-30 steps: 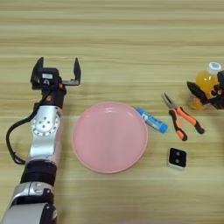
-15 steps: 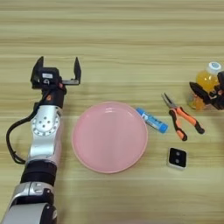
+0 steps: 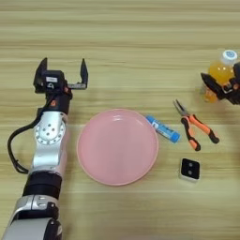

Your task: Move the objects on the table

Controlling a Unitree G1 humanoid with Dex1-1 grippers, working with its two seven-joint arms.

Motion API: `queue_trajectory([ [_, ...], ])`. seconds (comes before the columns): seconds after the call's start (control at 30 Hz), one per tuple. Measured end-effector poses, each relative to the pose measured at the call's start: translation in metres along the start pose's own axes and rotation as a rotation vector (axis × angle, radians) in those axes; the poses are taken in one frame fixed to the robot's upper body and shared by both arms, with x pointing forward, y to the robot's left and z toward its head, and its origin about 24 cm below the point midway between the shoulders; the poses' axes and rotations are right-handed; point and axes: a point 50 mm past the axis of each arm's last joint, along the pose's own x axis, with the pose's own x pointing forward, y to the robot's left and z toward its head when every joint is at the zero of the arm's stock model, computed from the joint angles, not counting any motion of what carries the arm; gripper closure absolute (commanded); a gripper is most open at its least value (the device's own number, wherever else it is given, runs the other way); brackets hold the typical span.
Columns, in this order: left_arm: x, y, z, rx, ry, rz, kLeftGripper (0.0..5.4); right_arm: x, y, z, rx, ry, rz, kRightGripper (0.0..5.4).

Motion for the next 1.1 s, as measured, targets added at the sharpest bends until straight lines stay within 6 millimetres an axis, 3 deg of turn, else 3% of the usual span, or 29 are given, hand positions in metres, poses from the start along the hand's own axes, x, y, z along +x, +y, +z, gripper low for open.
queue_trajectory([
  [0.3, 0.000, -0.001, 0.000, 0.000, 0.000, -0.003, 0.00, 0.014, 0.008, 0.019, -0.023, -0.054, 0.039, 1.92],
  [0.57, 0.000, -0.001, 0.000, -0.001, 0.001, 0.000, 0.00, 0.046, 0.048, 0.042, -0.015, -0.138, 0.173, 1.92],
  [0.8, 0.000, -0.001, 0.000, -0.002, 0.001, 0.000, 0.00, 0.068, 0.075, 0.032, 0.043, -0.107, 0.236, 1.92],
  [0.9, 0.000, -0.001, 0.000, -0.002, 0.001, 0.001, 0.00, 0.076, 0.093, 0.020, 0.064, -0.080, 0.279, 1.92],
  [1.1, 0.000, 0.000, 0.000, -0.002, 0.001, 0.003, 0.00, 0.082, 0.109, -0.005, 0.054, -0.047, 0.299, 1.93],
])
